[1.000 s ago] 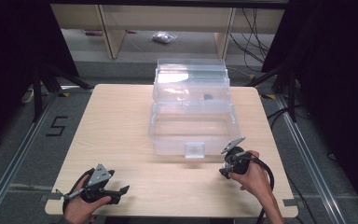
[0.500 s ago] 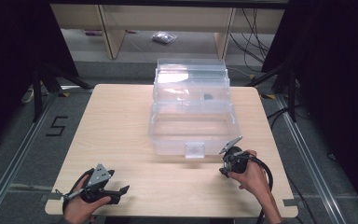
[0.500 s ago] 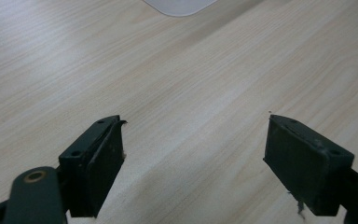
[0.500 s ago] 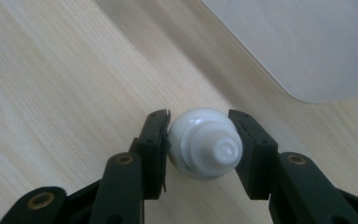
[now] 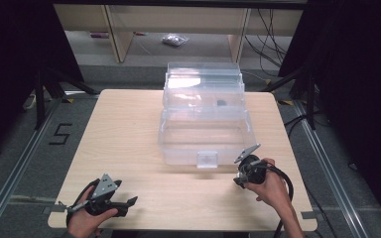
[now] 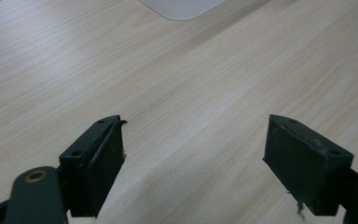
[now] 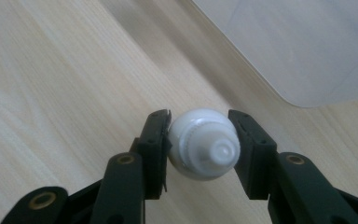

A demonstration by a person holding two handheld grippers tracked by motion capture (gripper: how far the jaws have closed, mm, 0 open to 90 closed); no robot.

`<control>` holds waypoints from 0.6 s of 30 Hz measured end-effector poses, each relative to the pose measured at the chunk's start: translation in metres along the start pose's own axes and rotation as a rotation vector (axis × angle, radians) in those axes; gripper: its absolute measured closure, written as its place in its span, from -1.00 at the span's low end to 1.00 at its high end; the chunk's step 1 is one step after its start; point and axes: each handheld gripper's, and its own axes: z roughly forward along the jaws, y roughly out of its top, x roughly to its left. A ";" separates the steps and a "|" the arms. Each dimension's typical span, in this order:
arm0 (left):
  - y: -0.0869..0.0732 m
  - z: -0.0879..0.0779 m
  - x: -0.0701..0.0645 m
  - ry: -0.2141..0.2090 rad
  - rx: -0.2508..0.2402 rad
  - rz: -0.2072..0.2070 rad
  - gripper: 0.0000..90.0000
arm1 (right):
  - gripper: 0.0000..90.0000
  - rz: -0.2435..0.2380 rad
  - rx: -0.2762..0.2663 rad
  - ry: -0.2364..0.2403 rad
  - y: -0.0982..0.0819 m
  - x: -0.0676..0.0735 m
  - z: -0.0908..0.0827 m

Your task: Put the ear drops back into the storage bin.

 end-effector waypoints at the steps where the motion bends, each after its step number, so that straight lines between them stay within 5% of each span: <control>1: 0.000 0.000 0.000 0.002 -0.005 -0.005 -0.57 | 0.34 -0.002 0.001 -0.002 0.000 0.000 -0.001; 18: 0.000 0.000 0.000 0.016 -0.021 -0.001 -0.55 | 0.34 -0.031 -0.034 0.037 0.005 0.002 -0.015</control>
